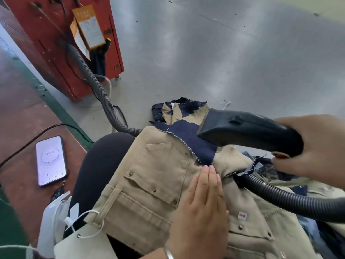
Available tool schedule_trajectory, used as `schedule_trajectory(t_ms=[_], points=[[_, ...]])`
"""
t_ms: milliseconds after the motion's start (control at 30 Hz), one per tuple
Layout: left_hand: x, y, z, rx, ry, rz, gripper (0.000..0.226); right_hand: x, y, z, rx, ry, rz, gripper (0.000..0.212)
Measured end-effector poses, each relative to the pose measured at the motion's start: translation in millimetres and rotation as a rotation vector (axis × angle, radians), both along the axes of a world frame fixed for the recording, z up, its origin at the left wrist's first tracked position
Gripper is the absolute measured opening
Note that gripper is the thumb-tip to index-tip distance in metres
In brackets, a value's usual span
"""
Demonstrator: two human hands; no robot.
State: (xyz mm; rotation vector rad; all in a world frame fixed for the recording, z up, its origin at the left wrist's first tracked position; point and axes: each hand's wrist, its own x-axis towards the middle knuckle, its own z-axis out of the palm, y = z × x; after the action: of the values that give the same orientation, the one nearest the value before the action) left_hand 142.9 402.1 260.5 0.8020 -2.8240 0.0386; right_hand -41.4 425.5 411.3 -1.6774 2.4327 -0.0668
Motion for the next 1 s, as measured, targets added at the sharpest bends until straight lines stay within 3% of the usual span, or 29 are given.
schedule_trajectory(t_ms=[133, 233, 367, 600, 667, 800, 1000], points=[[-2, 4, 2, 0.048, 0.015, 0.025, 0.043, 15, -2, -12, 0.14, 0.007, 0.056, 0.034], [-2, 3, 2, -0.01, -0.034, 0.022, 0.044, 28, -12, -23, 0.24, 0.117, 0.079, 0.021], [-3, -2, 3, 0.021, -0.048, 0.046, 0.051, 45, -40, -30, 0.209, 0.224, 0.098, 0.027], [-4, -4, 6, 0.141, -0.038, 0.027, 0.049, 45, -106, -45, 0.008, 0.082, 0.081, 0.017], [-4, -8, 8, 0.137, 0.017, 0.026, 0.046, 33, -109, -38, -0.033, 0.02, 0.042, 0.022], [-11, -21, 14, 0.062, 0.02, 0.054, 0.048, 7, -79, -17, -0.061, -0.143, 0.026, 0.014], [-17, -32, 22, 0.138, 0.066, 0.051, 0.043, -7, -27, -13, 0.046, -0.065, -0.083, 0.018]])
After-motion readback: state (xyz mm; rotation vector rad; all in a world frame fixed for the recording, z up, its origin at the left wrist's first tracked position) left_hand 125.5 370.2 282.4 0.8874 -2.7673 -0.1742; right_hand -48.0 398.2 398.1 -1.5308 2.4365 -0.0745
